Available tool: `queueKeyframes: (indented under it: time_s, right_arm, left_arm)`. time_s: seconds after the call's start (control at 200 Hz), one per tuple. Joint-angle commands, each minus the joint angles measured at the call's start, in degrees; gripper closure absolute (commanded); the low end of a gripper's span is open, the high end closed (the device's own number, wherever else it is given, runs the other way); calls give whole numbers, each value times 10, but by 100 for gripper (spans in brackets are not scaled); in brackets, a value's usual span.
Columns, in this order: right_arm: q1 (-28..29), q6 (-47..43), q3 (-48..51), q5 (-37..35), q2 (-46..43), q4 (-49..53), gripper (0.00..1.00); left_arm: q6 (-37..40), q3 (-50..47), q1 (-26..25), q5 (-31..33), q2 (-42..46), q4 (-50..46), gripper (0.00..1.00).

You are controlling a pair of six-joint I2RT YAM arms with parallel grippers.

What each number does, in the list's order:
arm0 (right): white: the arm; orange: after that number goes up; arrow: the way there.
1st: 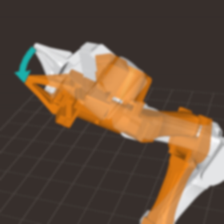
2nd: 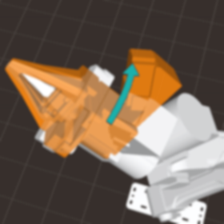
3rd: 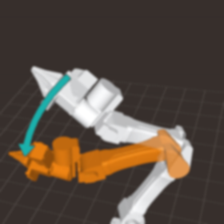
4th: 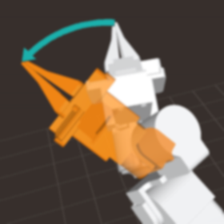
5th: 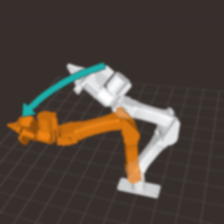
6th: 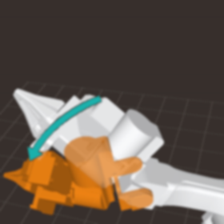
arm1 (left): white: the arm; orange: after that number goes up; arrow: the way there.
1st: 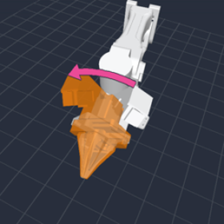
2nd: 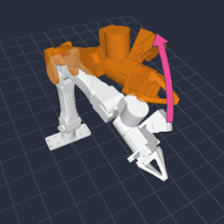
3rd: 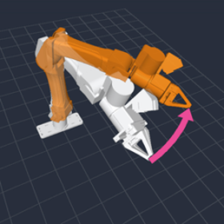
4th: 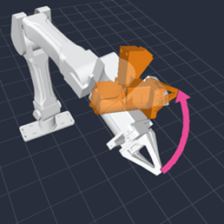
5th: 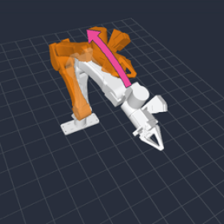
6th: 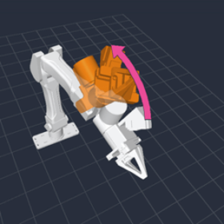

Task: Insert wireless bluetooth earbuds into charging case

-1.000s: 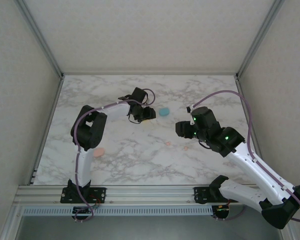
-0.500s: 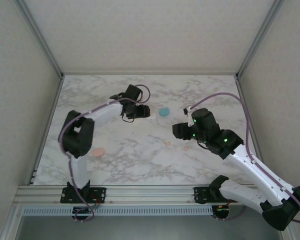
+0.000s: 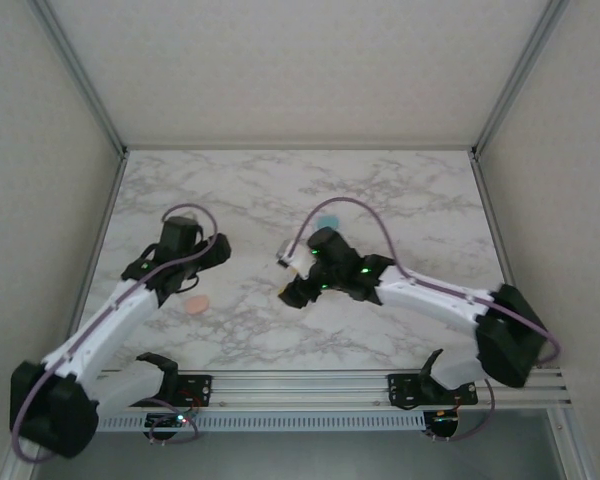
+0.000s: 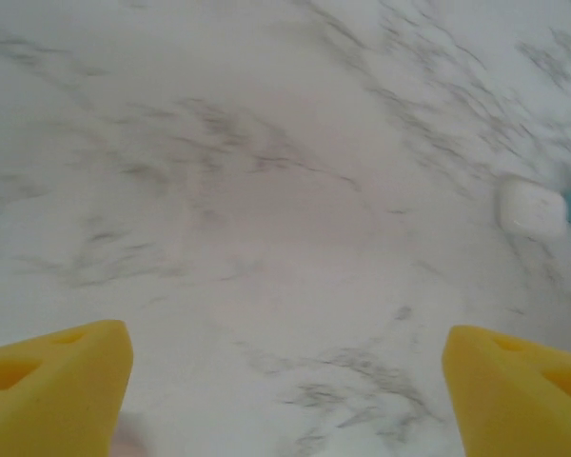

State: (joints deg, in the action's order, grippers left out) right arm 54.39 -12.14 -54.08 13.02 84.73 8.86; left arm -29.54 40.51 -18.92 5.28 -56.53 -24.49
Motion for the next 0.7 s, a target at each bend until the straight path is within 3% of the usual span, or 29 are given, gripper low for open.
queueKeyframes:
  time_s: [0.0, 0.105, 0.38, 0.506, 0.696]
  right_arm:
    - [24, -109, -59, 41, 75, -65, 29]
    - [44, -156, -108, 72, 153, -81, 29]
    - [68, -202, -251, 147, 328, -87, 29]
    - [81, -216, -304, 167, 381, -75, 28]
    - [90, -245, -394, 166, 453, -12, 27]
  left_arm:
    - [-28, -14, 40, 45, 61, -41, 8]
    - [-36, -3, 100, 35, 75, -91, 5]
    - [-42, -8, 282, -98, 71, -103, 0]
    - [-30, 0, 316, -115, 70, -107, 0]
    - [-8, 20, 321, -108, 70, -124, 0]
